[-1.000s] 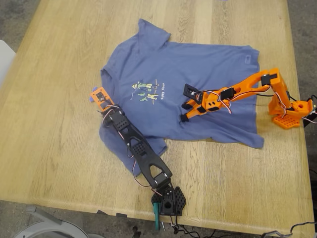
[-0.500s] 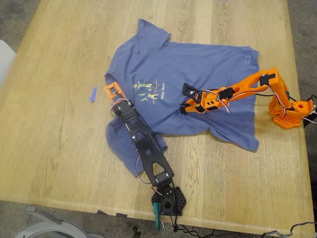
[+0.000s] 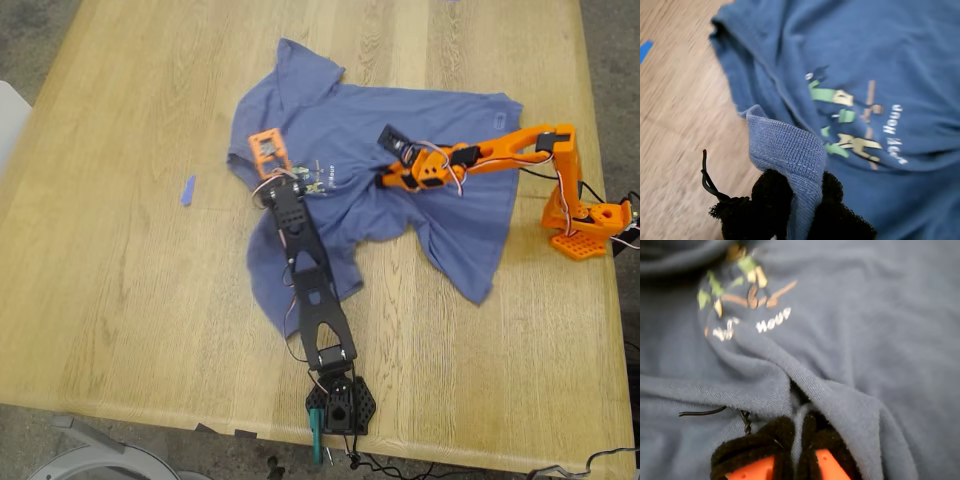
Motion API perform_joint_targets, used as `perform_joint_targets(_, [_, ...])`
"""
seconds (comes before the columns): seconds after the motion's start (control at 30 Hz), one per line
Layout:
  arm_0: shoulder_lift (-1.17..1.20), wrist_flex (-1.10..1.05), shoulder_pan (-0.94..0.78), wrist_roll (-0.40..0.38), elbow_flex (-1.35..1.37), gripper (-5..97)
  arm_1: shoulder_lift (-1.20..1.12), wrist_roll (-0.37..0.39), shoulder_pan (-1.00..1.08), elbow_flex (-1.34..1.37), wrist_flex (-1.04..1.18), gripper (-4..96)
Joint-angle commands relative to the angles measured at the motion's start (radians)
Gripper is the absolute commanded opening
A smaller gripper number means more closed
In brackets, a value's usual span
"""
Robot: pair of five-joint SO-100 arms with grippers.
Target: Fold a T-shirt
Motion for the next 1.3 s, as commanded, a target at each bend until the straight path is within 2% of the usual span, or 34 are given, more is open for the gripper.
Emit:
perform_joint_targets(0.0, [0.236, 0.0, 0.077, -0.009, -0.044, 0, 0.109, -0.006, 0.034, -0.006, 0.005, -0.1])
perform_joint_targets(0.33, [0.344, -0.067, 0.373, -0.008, -0.041, 0, 0.149, -0.006, 0.063, -0.058, 0.063, -0.1])
perform_joint_targets(0.7, [0.357, -0.077, 0.718, -0.005, -0.038, 0, 0.202, -0.002, 0.123, -0.035, 0.089, -0.1])
perform_joint_targets(1.03, [0.221, -0.262, 0.933, 0.0, -0.038, 0, 0.314, 0.0, 0.206, 0.089, 0.089, -0.1])
perform_joint_targets(1.27, [0.005, -0.486, 1.02, 0.0, -0.038, 0, 0.387, 0.002, 0.229, 0.195, 0.063, -0.1])
